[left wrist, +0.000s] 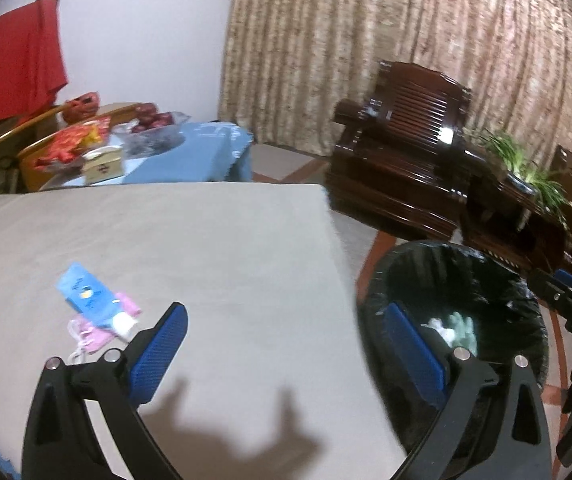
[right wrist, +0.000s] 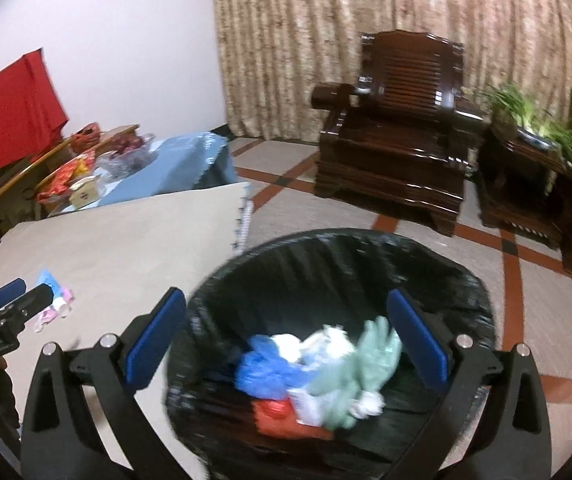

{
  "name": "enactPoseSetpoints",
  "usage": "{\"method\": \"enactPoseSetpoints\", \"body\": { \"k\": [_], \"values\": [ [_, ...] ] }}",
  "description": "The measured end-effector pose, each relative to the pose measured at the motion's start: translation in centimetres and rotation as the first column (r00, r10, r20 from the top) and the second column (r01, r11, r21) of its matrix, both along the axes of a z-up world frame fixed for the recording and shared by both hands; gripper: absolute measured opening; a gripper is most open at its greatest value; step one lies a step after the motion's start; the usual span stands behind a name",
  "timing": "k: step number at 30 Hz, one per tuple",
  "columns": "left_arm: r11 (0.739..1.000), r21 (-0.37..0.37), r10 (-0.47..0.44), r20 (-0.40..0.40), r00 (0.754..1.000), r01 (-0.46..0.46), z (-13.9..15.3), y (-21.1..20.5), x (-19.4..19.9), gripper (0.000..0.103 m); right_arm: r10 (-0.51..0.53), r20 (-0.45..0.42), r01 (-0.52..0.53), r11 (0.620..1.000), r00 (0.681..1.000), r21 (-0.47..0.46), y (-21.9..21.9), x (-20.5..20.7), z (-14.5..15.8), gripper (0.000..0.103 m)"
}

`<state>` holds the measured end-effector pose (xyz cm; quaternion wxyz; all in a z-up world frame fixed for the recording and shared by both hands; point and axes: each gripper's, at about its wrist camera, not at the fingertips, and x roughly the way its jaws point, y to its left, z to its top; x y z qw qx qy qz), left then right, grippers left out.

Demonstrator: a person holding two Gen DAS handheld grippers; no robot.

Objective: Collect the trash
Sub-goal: 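Move both tools back toward the blue tube and pink mask, then grasp the blue hand-cream tube with the right tool while the left tool grasps the pink mask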

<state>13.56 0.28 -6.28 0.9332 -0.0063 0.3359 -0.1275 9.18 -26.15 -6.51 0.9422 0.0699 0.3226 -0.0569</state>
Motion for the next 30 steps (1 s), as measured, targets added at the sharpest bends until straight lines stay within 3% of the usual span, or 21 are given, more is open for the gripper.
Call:
{"method": "enactPoseSetpoints", "body": {
  "k": [14,30],
  "values": [
    [0.986,0.048,0.163,0.003,0.987,-0.163,-1.3,10.1,0.5,0.097,0.209,0.016,-0.209,0.978,0.978,0.004,11.1,5.5,-0.9,0.098],
    [0.952,0.057,0.302,-0.059,0.951,-0.299,-5.5,20.4,2.0,0.097,0.404,-0.046,-0.403,0.915,0.914,0.033,22.9,10.9,-5.3,0.098]
  ]
}}
